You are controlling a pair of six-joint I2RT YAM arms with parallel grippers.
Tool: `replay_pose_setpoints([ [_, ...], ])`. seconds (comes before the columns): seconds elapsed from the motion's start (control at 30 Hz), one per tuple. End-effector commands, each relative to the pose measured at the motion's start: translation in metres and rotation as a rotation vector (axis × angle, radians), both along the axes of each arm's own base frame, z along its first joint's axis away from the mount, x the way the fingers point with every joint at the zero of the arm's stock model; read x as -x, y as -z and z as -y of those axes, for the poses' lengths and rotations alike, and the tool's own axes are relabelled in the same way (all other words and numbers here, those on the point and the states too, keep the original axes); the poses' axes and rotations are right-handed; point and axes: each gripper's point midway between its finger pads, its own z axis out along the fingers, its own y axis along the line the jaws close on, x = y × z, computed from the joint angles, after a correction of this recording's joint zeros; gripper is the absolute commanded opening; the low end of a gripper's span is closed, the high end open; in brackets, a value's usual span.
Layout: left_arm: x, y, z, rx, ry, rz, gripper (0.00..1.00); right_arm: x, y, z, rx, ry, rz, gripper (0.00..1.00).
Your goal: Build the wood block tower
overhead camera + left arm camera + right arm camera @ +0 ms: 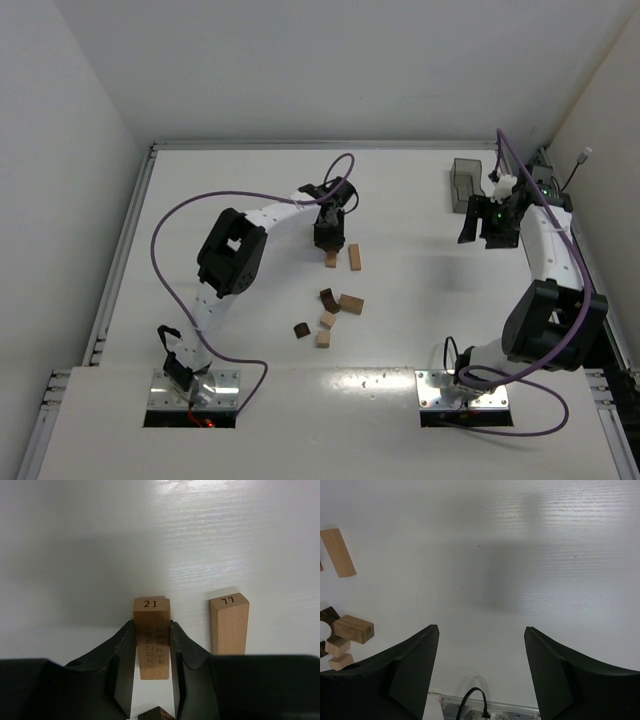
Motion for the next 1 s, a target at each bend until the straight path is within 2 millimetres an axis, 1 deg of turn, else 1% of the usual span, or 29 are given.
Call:
replay_pose_setpoints([
  [0.0,0.027,0.018,0.003,0.0,0.004,-0.081,0.0,-0.004,-0.004,0.002,-0.001,0.013,0.017,0.66],
  [0.03,0.032,0.02,0.005,-0.006,0.015,-0.088,0.0,-0.004,-0.004,0.002,-0.001,0.013,0.017,0.66],
  [0.2,0.03,0.02,0.006,0.0,0.015,-0.081,0.0,-0.004,-0.004,0.002,-0.001,0.013,0.017,0.66],
  [0.23,0.03,0.015,0.007,0.006,0.015,-0.073,0.0,-0.004,-0.004,0.002,-0.001,0.013,0.017,0.66],
  [0.3,0.033,0.018,0.004,-0.001,0.015,-0.082,0.0,-0.004,-0.004,0.002,-0.001,0.013,0.017,0.66],
  [0.37,0.038,0.019,0.008,0.007,0.028,-0.087,0.0,-0.005,-0.001,0.002,-0.004,0.013,0.009,0.66],
  [0.4,0.038,0.019,0.008,0.007,0.028,-0.087,0.02,-0.005,-0.001,0.002,-0.004,0.013,0.009,0.66],
  [0.43,0.04,0.021,0.009,0.016,0.031,-0.093,0.15,-0.005,-0.001,0.002,-0.004,0.013,0.009,0.66],
  [0.5,0.042,0.023,0.007,0.01,0.031,-0.1,0.24,-0.005,-0.001,0.002,-0.004,0.013,0.009,0.66],
  [0.53,0.041,0.019,0.008,0.016,0.031,-0.093,0.29,-0.005,-0.001,0.002,-0.004,0.013,0.009,0.66],
  [0.57,0.041,0.019,0.008,0.016,0.031,-0.093,0.35,-0.005,-0.001,0.002,-0.004,0.013,0.009,0.66],
  [0.63,0.042,0.021,0.007,0.013,0.04,-0.091,0.39,-0.005,-0.001,0.002,-0.004,0.013,0.009,0.66],
  [0.67,0.041,0.017,0.008,0.019,0.04,-0.084,0.41,-0.002,0.002,0.001,-0.006,0.013,0.0,0.66],
  [0.73,0.041,0.017,0.008,0.019,0.04,-0.084,0.46,0.0,0.002,0.0,-0.006,0.013,0.0,0.66],
  [0.83,0.038,0.013,0.009,0.028,0.05,-0.068,0.47,0.0,0.002,0.0,-0.006,0.013,0.0,0.66],
  [0.93,0.035,-0.003,0.01,0.04,0.058,-0.033,0.47,0.0,0.002,0.0,-0.006,0.013,0.0,0.66],
  [0.97,0.03,-0.011,0.011,0.044,0.053,-0.008,0.47,-0.002,0.002,0.002,0.001,0.003,0.01,0.66],
])
